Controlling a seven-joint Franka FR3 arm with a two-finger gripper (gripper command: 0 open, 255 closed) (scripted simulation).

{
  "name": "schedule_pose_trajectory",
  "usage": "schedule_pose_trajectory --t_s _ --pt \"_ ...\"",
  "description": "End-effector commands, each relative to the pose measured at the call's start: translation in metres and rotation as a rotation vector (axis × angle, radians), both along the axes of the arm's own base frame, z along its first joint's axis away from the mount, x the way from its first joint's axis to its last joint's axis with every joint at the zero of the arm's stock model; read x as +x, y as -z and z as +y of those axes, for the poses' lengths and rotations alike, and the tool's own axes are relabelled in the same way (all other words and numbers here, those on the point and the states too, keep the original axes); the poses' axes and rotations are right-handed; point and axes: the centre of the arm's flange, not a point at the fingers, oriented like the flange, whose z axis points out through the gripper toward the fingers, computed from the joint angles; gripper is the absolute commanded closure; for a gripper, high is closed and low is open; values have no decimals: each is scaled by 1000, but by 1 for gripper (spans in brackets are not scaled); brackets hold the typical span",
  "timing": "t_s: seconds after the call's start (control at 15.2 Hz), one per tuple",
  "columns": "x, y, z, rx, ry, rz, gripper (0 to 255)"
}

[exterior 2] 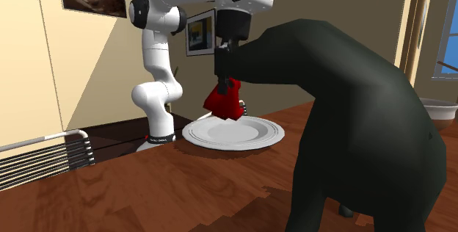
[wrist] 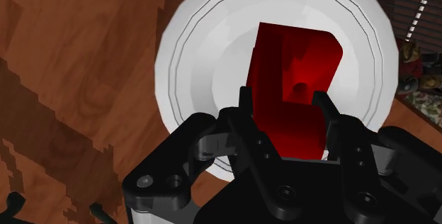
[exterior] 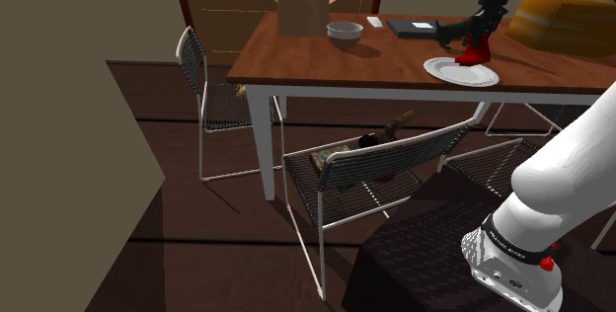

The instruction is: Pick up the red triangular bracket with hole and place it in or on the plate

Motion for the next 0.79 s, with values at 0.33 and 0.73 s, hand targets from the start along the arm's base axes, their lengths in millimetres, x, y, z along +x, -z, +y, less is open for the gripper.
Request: schedule_pose_trajectory --t_s 0.33,0.73 --pt "-1 36 0 0 0 0 255" --pt "-1 36 0 0 0 0 255"
